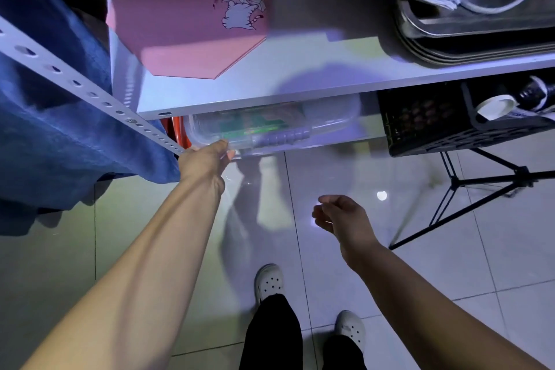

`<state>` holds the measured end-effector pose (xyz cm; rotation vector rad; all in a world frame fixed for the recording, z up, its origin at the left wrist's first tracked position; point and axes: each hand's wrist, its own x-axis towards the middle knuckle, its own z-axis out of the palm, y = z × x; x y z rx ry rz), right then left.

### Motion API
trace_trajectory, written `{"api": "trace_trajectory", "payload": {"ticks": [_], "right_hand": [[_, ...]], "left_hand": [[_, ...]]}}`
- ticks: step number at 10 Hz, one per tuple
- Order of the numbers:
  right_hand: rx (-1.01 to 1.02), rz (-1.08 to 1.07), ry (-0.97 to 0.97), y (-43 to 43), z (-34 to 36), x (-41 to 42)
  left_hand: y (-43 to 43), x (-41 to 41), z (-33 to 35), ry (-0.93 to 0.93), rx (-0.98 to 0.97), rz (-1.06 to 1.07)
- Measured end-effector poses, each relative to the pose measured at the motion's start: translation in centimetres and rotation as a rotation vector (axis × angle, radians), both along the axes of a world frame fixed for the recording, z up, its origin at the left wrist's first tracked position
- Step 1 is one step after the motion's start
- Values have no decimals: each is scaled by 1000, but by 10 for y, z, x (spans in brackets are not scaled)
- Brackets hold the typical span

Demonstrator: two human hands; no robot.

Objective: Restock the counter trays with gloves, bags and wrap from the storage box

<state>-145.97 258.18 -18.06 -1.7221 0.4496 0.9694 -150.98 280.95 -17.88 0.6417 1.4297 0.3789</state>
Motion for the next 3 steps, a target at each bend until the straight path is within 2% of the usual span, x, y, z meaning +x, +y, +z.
{"api": "trace_trajectory", "payload": {"ticks": [2, 3], "right_hand": [[-70, 62, -24, -27, -2, -3], [-114, 120, -70, -39, 5, 0]], "left_hand": [[1, 0, 6, 39, 125, -140], [-11, 1, 2, 155, 110, -222]]}}
